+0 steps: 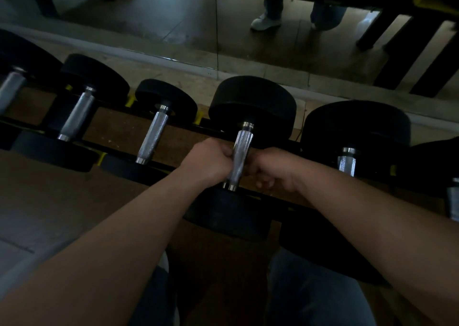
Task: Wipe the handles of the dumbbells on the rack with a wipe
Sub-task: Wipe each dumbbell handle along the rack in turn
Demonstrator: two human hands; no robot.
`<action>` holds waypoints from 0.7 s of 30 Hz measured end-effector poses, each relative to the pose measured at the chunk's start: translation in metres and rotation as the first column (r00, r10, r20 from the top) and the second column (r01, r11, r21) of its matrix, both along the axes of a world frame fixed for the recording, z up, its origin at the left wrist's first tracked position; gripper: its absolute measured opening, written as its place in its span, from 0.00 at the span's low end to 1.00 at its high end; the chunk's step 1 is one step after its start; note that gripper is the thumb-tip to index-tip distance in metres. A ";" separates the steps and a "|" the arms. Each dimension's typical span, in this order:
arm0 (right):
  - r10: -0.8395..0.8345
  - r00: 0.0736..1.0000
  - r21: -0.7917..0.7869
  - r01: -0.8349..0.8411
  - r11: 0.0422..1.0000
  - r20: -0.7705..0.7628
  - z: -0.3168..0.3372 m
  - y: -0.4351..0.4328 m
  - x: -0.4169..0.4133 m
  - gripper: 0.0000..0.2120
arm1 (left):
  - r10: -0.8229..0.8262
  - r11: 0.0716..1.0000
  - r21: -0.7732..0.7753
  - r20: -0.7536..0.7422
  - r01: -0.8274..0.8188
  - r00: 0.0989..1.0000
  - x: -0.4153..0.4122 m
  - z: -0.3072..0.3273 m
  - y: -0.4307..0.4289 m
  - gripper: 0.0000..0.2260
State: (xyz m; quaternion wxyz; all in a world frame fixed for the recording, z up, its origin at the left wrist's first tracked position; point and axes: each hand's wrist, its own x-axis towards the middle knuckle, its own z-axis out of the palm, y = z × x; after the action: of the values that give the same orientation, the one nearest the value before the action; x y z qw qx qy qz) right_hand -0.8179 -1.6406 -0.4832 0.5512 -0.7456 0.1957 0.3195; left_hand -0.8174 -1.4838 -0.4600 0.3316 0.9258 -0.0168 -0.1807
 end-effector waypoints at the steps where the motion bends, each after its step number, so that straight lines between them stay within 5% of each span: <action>1: 0.082 0.994 0.021 -0.081 0.996 -0.069 0.000 0.001 -0.006 0.11 | 0.005 1.000 -0.002 -0.003 -0.005 1.000 0.000 0.000 -0.001 0.06; 3: 0.006 0.995 0.071 0.000 0.997 -0.095 -0.004 0.000 -0.003 0.12 | 0.018 1.000 -0.015 -0.009 -0.018 1.000 0.000 0.002 -0.002 0.06; 7: -0.411 0.911 0.259 0.406 0.876 -0.037 -0.016 -0.006 0.025 0.20 | 0.039 0.999 -0.019 -0.001 -0.039 0.999 -0.001 0.002 -0.003 0.09; 9: -0.408 0.912 0.277 0.403 0.872 -0.040 -0.022 -0.006 0.028 0.23 | 0.042 0.999 -0.012 0.003 -0.042 0.999 -0.002 0.002 -0.003 0.10; 14: 0.051 0.989 0.163 -0.028 0.986 -0.136 -0.017 -0.004 0.000 0.13 | 0.059 0.998 -0.013 0.015 -0.059 0.998 -0.001 0.000 -0.003 0.06; 17: -0.230 0.972 0.233 0.236 0.943 -0.055 -0.020 -0.005 0.020 0.09 | 0.061 0.998 -0.009 0.004 -0.061 0.998 0.000 0.000 -0.004 0.06; 19: -0.410 0.909 0.371 0.409 0.834 -0.080 -0.022 -0.008 0.033 0.16 | 0.060 0.998 -0.010 0.002 -0.060 0.998 0.000 0.000 -0.005 0.05; 21: -0.387 0.919 0.384 0.387 0.838 -0.082 -0.025 -0.010 0.031 0.21 | 0.063 0.998 -0.017 -0.001 -0.063 0.998 0.002 -0.001 -0.005 0.05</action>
State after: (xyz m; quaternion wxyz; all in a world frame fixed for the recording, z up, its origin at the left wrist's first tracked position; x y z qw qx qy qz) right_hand -0.7868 -1.6508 -0.5083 0.7423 -0.5645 0.2742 0.2346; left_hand -0.8158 -1.4885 -0.4609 0.3451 0.9229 0.0109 -0.1701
